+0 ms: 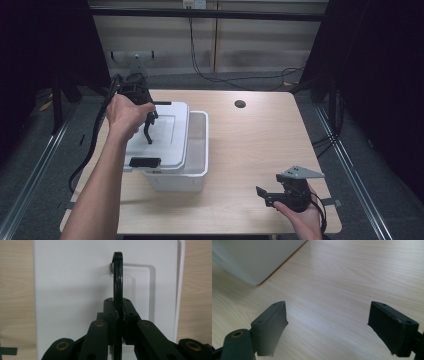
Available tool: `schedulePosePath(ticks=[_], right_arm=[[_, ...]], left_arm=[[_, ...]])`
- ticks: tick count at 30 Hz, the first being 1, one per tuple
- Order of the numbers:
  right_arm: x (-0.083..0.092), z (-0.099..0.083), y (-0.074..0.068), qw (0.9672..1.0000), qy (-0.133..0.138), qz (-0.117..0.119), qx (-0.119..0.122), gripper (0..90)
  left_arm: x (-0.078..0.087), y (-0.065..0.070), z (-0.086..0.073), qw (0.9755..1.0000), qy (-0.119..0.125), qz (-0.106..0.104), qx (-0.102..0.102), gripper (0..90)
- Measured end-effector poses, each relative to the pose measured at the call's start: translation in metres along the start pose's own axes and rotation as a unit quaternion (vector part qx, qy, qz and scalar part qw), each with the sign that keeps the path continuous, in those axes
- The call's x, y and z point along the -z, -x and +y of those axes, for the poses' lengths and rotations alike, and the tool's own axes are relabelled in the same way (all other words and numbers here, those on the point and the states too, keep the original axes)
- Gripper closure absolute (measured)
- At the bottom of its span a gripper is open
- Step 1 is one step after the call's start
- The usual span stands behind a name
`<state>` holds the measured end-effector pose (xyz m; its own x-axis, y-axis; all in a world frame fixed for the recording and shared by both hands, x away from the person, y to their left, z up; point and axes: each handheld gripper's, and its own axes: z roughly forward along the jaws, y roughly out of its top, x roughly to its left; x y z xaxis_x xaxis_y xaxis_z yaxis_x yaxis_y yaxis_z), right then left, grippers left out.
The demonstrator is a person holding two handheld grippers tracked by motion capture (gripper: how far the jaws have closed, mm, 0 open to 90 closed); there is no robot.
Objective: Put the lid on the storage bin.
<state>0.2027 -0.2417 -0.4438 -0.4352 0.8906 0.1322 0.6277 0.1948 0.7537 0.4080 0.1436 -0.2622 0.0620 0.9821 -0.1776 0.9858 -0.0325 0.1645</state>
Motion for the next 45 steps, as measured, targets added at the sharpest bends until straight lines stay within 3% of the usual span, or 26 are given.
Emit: schedulePosePath(ticks=[4, 18, 27, 31, 35, 42, 45], right_arm=[[0.000, 0.000, 0.000, 1.0000, -0.001, 0.000, 0.001, 15.1], [0.001, 0.000, -0.001, 1.0000, -0.002, 0.001, 0.003, 15.1], [0.000, 0.000, 0.000, 1.0000, -0.002, 0.004, 0.003, 15.1], [0.000, 0.000, 0.001, 1.0000, -0.003, 0.005, 0.003, 15.1], [0.000, 0.000, 0.000, 1.0000, -0.003, 0.006, 0.002, 15.1], [0.000, -0.001, 0.001, 1.0000, -0.003, 0.005, 0.003, 15.1], [0.000, 0.000, 0.001, 1.0000, -0.004, 0.005, 0.002, 15.1]], left_arm=[[0.000, 0.008, -0.001, 1.0000, 0.002, -0.009, -0.002, 84.3], [-0.014, 0.023, -0.001, 0.9997, 0.007, -0.007, 0.021, 84.5], [-0.024, 0.032, 0.001, 0.9998, 0.005, -0.014, 0.010, 84.6], [-0.028, 0.035, -0.001, 0.9998, 0.010, -0.006, 0.015, 84.6], [-0.032, 0.040, -0.002, 0.9998, 0.014, -0.012, 0.012, 84.7], [-0.036, 0.042, -0.002, 0.9999, 0.011, 0.001, 0.002, 84.6], [-0.037, 0.046, -0.004, 0.9999, 0.015, -0.005, -0.007, 84.6]])
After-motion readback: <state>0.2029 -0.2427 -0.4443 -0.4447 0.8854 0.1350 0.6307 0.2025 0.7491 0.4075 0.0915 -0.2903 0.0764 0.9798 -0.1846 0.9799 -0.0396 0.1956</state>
